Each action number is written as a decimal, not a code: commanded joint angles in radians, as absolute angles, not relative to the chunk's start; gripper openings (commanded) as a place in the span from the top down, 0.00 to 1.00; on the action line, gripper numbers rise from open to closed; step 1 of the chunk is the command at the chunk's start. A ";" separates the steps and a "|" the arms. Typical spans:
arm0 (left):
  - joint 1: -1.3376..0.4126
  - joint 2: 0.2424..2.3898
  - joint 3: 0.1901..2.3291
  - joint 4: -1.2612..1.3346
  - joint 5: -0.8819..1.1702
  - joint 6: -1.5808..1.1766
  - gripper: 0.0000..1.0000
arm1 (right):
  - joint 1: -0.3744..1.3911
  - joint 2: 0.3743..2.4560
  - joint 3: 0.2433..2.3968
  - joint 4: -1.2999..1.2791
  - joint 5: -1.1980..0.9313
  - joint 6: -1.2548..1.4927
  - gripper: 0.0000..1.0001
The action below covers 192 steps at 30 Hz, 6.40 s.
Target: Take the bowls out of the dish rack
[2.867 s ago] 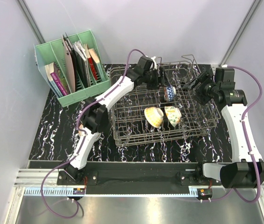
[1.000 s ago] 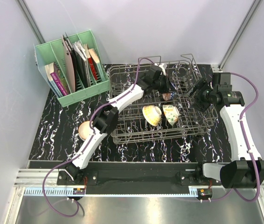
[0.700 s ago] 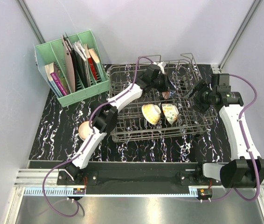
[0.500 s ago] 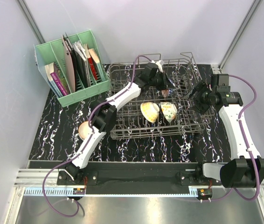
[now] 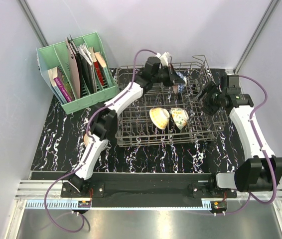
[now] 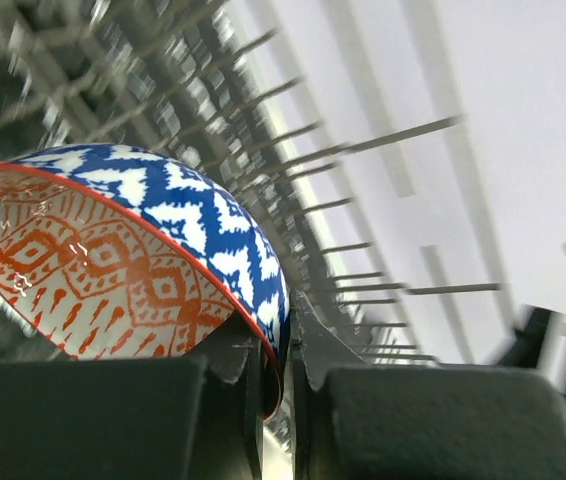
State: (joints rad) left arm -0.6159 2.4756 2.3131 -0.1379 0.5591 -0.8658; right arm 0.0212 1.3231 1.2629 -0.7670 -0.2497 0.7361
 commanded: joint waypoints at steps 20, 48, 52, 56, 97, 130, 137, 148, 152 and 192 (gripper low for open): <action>-0.575 1.776 1.964 -0.400 0.566 -0.556 1.00 | 0.006 1.436 1.290 -0.732 -0.253 0.822 0.24; -0.474 1.138 1.355 -1.071 -0.156 -0.345 1.00 | 0.006 1.559 1.302 -0.609 -0.362 0.876 0.26; -0.474 1.115 1.255 -1.078 -0.170 -0.359 1.00 | 0.006 1.559 1.302 -0.609 -0.371 0.879 0.26; -0.472 1.144 1.227 -1.080 -0.178 -0.356 1.00 | 0.009 1.565 1.302 -0.604 -0.387 0.879 0.26; -0.472 1.331 1.086 -1.112 -0.143 -0.371 1.00 | 0.201 1.589 1.696 -0.797 -0.322 0.721 0.26; -0.472 1.396 1.173 -1.158 -0.242 -0.368 0.39 | 0.225 1.597 1.783 -0.894 -0.267 0.638 0.24; -0.389 1.293 1.238 -1.151 -0.291 -0.393 0.36 | 0.224 1.594 1.759 -0.882 -0.275 0.640 0.24; -0.155 1.282 1.140 -1.048 -0.229 -0.361 0.31 | 0.224 1.601 1.752 -0.868 -0.285 0.635 0.24; -0.097 1.307 1.117 -1.022 -0.204 -0.330 0.32 | 0.224 1.603 1.750 -0.865 -0.284 0.634 0.24; -0.037 1.282 1.049 -0.974 -0.216 -0.345 0.91 | 0.224 1.644 1.726 -0.836 -0.308 0.653 0.22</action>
